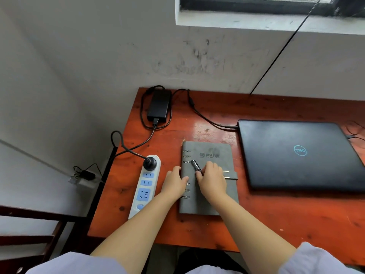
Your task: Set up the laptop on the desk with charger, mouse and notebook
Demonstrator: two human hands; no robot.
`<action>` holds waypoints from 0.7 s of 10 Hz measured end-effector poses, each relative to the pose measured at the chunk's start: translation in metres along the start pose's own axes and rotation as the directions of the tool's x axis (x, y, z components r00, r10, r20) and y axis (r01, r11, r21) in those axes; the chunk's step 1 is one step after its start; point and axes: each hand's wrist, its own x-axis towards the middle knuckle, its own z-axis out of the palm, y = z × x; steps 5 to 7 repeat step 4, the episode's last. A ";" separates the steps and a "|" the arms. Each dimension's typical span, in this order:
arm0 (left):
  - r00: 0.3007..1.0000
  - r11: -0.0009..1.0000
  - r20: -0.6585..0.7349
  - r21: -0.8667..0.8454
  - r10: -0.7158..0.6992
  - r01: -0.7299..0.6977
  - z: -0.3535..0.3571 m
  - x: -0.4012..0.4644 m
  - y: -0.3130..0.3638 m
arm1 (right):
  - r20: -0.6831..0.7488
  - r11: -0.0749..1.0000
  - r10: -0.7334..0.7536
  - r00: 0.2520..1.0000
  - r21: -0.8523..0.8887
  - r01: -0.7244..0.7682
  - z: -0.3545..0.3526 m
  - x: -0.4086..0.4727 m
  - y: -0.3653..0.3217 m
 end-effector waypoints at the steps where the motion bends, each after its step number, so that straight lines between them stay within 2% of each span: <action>1: 1.000 1.000 0.008 0.004 -0.005 0.005 -0.002 0.000 0.001 | 0.040 0.991 0.006 0.999 0.131 -0.011 -0.007 0.002 0.003; 2: 1.000 1.000 0.015 0.008 -0.007 0.007 -0.001 0.001 -0.001 | 0.095 0.929 0.043 0.995 0.361 -0.075 -0.019 0.004 0.015; 3: 1.000 1.000 0.017 0.001 -0.008 0.008 -0.003 0.002 0.001 | 0.211 0.847 0.050 0.976 0.509 -0.154 -0.030 -0.003 0.027; 4: 1.000 1.000 0.004 -0.008 0.001 -0.001 -0.001 0.001 -0.002 | 0.223 0.718 0.092 0.970 0.660 -0.220 -0.048 -0.006 0.038; 7: 1.000 1.000 0.004 -0.008 0.001 -0.001 -0.001 0.001 -0.002 | 0.223 0.718 0.092 0.970 0.660 -0.220 -0.048 -0.006 0.038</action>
